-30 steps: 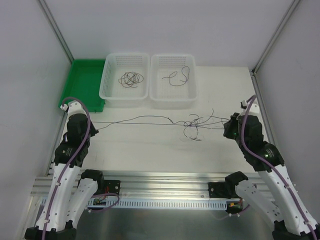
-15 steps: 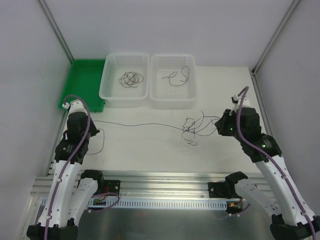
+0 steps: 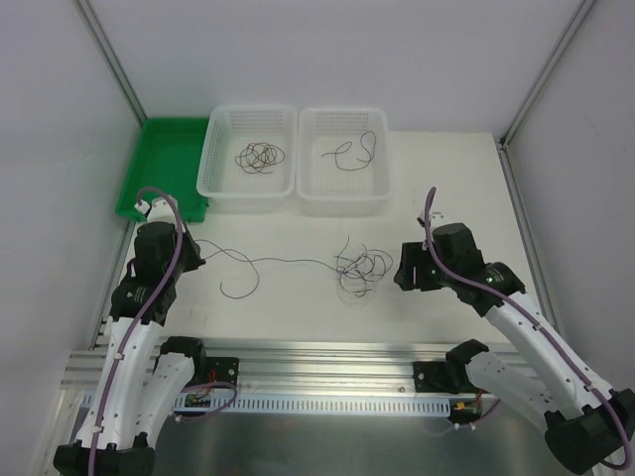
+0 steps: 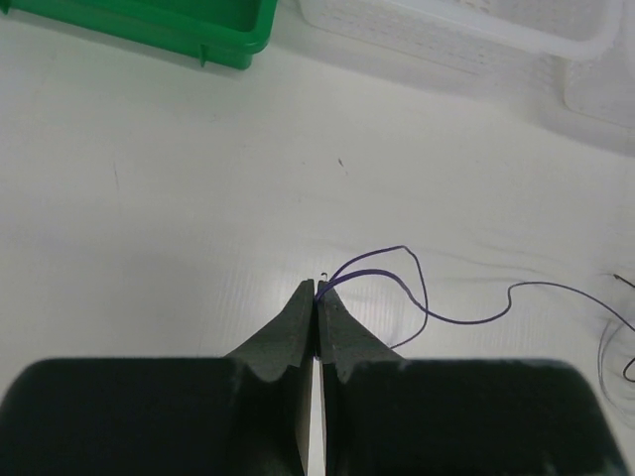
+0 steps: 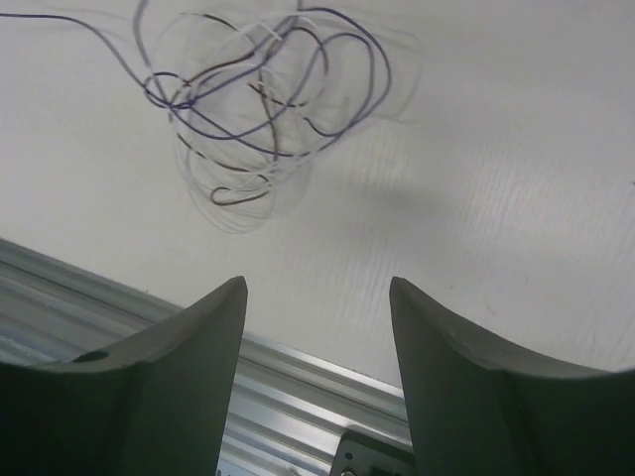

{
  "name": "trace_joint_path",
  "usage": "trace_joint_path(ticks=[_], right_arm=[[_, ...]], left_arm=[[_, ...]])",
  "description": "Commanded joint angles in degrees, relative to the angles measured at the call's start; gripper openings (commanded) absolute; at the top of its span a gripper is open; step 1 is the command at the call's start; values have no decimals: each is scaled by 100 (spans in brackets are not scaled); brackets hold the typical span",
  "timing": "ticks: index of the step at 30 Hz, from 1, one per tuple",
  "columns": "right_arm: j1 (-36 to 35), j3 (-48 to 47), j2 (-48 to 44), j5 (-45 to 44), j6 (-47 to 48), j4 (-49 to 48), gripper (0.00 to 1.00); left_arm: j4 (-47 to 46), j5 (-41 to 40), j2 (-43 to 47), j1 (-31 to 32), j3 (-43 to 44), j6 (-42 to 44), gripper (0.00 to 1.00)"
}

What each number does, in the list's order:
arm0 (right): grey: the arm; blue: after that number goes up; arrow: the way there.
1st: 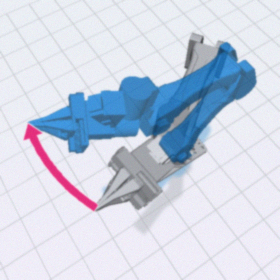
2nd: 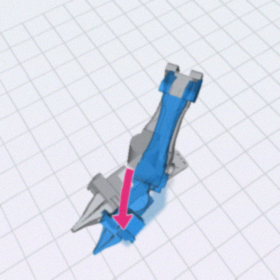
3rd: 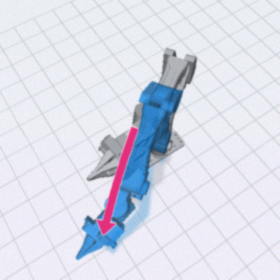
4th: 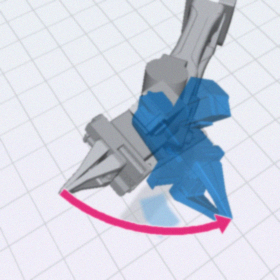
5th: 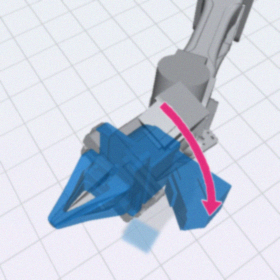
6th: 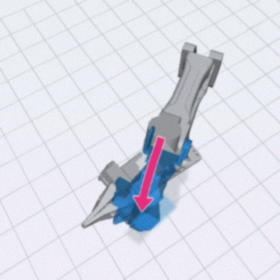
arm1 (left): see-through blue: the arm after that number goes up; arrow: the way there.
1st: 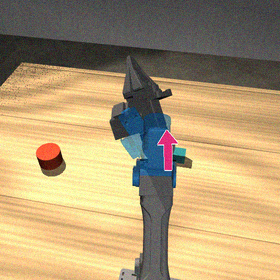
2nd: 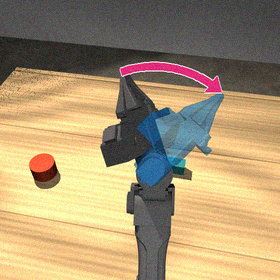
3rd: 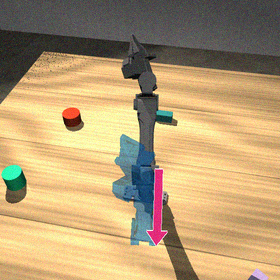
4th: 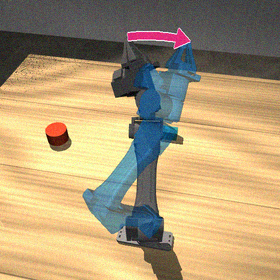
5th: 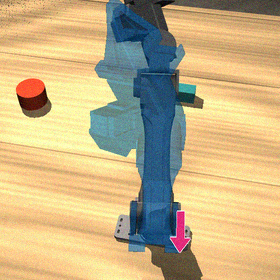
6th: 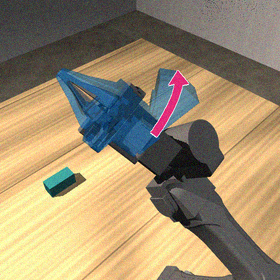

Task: Untangle the cables
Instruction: Untie the cable.

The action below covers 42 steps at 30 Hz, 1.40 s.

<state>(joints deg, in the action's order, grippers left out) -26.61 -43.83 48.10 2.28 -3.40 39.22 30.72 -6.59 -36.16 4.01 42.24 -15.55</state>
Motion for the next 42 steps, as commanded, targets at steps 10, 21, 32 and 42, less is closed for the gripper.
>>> trace_joint_path(ticks=[10,21,32,42], right_arm=[[-2102,-828,2132,-1132,-73,-1592,64],[-2436,-1636,4505,-1696,-196,-2155,59],[-2069,-1041,4324,-2337,-205,-1972,1],[427,-581,827,-2322,128,-681,1]], left_arm=[[-260,369,56,-50,-49,158,0],[-259,273,92,-50,-67,149,0],[-207,-501,285,-93,-67,96,0],[-101,-826,329,-366,-40,-79,0]])
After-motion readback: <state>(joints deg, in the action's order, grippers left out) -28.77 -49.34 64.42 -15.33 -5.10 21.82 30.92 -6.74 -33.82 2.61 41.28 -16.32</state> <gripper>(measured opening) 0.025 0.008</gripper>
